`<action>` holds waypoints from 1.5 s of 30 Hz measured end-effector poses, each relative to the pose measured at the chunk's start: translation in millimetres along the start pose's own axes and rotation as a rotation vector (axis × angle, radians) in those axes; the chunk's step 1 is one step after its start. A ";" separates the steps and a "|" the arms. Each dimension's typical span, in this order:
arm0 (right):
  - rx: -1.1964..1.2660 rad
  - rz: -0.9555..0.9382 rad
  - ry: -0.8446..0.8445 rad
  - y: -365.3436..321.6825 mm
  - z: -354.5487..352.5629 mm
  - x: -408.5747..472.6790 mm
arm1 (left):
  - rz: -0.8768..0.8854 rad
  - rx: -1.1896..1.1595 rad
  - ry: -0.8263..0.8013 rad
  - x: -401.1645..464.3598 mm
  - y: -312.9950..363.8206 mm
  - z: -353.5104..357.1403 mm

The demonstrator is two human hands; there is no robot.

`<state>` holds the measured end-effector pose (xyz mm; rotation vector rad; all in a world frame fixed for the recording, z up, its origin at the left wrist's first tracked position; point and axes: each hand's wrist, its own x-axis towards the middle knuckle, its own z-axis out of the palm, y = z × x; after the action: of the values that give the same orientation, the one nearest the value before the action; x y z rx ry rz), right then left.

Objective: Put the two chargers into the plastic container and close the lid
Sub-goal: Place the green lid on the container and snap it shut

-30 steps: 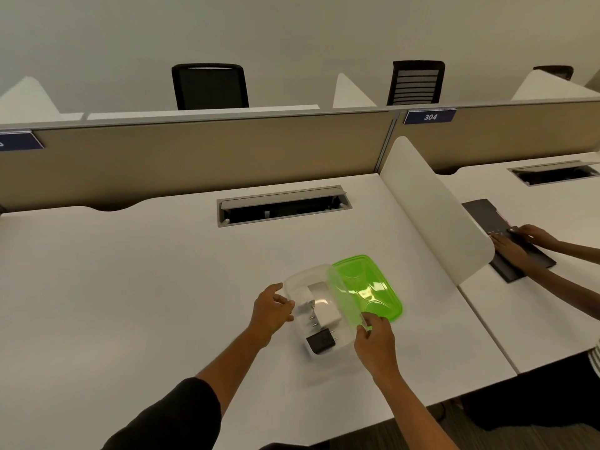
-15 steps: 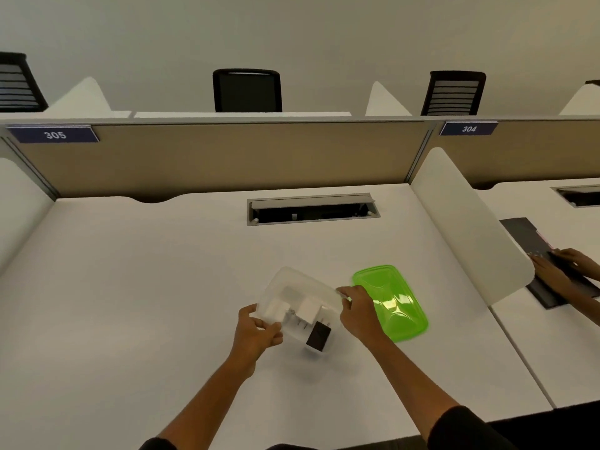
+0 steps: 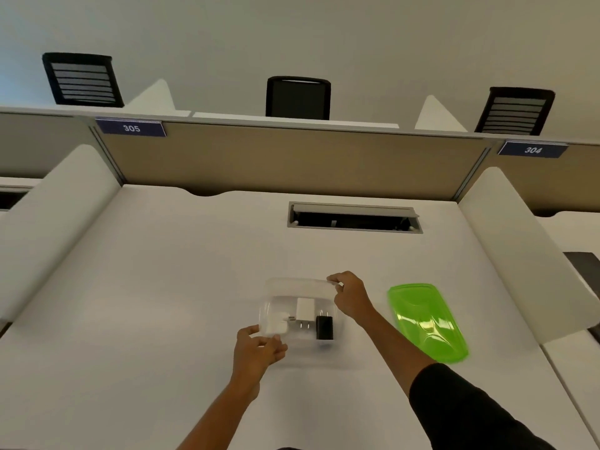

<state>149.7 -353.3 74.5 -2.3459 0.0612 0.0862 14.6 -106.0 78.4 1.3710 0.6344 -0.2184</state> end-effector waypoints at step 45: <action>-0.574 -0.075 0.161 183.0 -101.8 -146.0 | 0.187 0.639 -0.041 17.2 14.1 -37.5</action>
<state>-4.2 -551.5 27.5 -2.9215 0.0299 -0.1421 24.7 -63.6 78.7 2.0233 0.4080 -0.3129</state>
